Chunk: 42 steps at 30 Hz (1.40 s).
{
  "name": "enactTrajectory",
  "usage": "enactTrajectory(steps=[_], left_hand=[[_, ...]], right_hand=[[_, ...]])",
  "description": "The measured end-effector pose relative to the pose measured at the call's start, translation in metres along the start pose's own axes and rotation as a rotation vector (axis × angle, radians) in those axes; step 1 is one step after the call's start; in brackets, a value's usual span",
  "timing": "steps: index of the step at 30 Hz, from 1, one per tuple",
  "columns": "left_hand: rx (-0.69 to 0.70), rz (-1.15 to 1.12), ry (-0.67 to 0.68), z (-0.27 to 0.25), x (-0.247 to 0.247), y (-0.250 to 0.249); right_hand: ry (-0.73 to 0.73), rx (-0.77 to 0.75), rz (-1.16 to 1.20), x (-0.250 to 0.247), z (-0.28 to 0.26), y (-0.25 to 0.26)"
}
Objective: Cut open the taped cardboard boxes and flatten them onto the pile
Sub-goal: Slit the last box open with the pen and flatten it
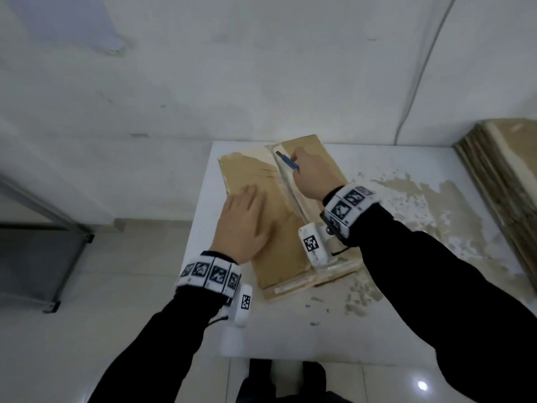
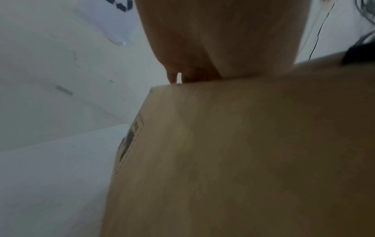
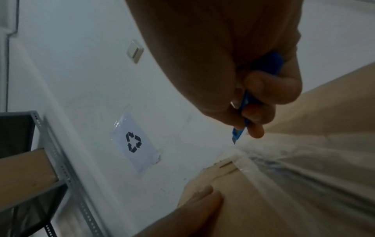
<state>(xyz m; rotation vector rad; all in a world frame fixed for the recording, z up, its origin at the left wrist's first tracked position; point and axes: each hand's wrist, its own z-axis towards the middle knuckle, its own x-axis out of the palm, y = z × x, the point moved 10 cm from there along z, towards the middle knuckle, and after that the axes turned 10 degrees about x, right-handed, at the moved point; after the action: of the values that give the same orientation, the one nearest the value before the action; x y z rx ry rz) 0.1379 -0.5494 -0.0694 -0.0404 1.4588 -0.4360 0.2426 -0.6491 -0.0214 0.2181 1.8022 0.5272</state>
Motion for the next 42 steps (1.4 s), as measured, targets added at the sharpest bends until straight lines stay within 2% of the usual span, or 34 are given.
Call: enactTrajectory(steps=[2,7,11,19,25,31,35,37,39,42], left_hand=[[0.035,0.032,0.084,0.006,0.017,0.007],[0.055,0.010,0.017,0.006,0.024,0.010],[0.046,0.002,0.034,0.009,0.025,0.008],[0.018,-0.012,0.000,0.008,0.025,0.011],[0.001,-0.013,0.012,0.009,0.026,0.013],[-0.008,-0.016,0.010,0.009,0.023,0.011],[-0.009,0.020,0.012,0.010,0.022,0.009],[-0.006,0.064,0.059,0.011,0.023,0.009],[0.125,0.116,0.123,0.016,0.023,-0.007],[0.500,0.002,0.232,0.018,0.028,-0.056]], right_hand=[[-0.008,0.018,-0.079,0.007,0.011,0.010],[-0.087,-0.002,-0.277,0.015,0.027,0.029],[-0.136,-0.046,-0.404,0.007,0.031,0.042],[-0.090,-0.001,-0.375,0.022,0.032,0.041],[0.019,0.073,-0.387,0.025,-0.030,0.006],[-0.034,0.205,-0.240,0.031,-0.121,-0.052],[-0.046,0.230,-0.157,0.029,-0.177,-0.076],[-0.063,0.234,-0.078,0.029,-0.191,-0.085],[-0.100,0.230,-0.005,0.030,-0.195,-0.092],[-0.140,0.242,0.176,0.032,-0.196,-0.104]])
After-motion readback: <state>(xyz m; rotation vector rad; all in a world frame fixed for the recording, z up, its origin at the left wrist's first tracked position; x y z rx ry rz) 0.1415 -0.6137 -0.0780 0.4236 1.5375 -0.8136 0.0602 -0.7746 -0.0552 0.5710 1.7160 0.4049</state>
